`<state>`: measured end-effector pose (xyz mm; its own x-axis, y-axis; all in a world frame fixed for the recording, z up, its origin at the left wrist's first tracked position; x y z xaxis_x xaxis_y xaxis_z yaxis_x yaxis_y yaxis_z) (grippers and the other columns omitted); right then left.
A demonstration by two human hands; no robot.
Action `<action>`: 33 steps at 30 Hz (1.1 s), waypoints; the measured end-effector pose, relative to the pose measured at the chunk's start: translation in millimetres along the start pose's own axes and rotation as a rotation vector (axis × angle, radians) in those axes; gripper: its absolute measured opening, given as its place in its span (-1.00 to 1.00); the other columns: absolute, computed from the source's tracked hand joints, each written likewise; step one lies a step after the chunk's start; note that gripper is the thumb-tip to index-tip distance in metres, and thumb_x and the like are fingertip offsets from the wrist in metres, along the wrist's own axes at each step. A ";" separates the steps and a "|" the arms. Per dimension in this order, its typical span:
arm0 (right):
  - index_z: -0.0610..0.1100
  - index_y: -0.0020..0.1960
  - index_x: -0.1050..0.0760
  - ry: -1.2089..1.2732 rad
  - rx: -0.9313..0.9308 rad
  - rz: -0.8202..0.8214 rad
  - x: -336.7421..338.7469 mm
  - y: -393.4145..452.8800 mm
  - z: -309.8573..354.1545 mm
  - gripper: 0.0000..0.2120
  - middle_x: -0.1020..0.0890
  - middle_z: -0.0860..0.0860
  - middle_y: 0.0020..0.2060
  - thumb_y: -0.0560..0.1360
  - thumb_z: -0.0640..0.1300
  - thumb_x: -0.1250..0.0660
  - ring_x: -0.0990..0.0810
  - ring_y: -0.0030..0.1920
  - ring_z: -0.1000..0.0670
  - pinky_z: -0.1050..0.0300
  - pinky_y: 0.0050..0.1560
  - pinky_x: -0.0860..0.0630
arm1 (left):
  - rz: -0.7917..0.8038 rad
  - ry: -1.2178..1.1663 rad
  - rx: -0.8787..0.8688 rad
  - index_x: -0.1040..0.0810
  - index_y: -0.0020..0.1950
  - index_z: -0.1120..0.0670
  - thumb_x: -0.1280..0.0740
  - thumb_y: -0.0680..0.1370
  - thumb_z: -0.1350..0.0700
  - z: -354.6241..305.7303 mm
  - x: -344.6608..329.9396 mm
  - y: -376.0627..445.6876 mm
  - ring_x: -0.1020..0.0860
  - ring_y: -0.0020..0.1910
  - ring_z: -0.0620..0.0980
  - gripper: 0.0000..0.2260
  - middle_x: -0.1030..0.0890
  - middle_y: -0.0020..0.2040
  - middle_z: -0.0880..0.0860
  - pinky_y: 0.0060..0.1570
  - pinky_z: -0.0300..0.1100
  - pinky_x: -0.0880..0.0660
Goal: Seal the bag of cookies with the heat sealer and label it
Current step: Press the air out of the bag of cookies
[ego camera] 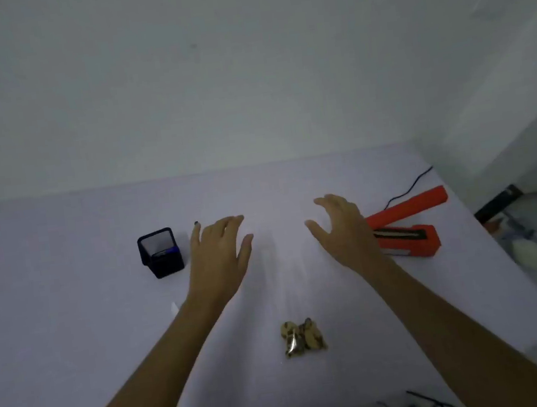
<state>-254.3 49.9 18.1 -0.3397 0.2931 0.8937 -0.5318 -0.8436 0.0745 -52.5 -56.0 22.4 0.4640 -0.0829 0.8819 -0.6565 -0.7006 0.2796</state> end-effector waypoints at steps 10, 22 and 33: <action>-0.12 0.18 -0.55 0.054 -0.059 0.189 -116.9 -76.7 -45.9 -0.78 -0.57 -0.03 0.15 0.56 -0.21 -0.24 -0.49 0.17 -0.02 0.22 0.17 -0.37 | 0.119 -0.032 -0.061 -0.54 0.23 0.10 -0.09 0.58 0.03 11.4 -112.2 -66.3 -0.55 0.14 0.06 -0.65 -0.61 0.15 0.09 0.38 0.17 -0.23; -0.20 0.07 -0.62 0.063 -0.027 0.283 -182.5 -88.7 -81.0 -0.71 -0.60 -0.09 -0.02 0.45 -0.42 -0.25 -0.53 -0.04 -0.12 -0.06 -0.06 -0.53 | 0.402 -0.086 0.028 -0.59 0.17 0.08 -0.08 0.55 0.06 -6.9 -223.6 -97.8 -0.49 0.26 0.18 -0.65 -0.54 0.27 0.15 0.27 0.21 -0.37; -0.12 -0.08 -0.60 0.040 -0.012 0.348 -197.5 -75.1 -86.1 -0.89 -0.59 -0.05 -0.12 0.52 -0.10 -0.34 -0.50 -0.08 -0.10 -0.02 -0.06 -0.42 | 0.380 -0.110 0.103 -0.59 0.08 0.01 -0.37 0.51 0.09 14.9 -230.9 -84.8 -0.51 -0.08 0.09 -0.84 -0.56 -0.03 0.03 -0.06 -0.05 -0.37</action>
<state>-214.0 94.1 -202.1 -0.5318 0.0067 0.8469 -0.3880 -0.8907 -0.2366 -95.1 11.9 -210.7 0.2644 -0.4204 0.8680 -0.7330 -0.6725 -0.1025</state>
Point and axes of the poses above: each hand's wrist, its own y-axis towards the middle knuckle, its own x-axis out of the back of the hand, z = x × y, the point moved 8 cm from there along y, towards the middle knuckle
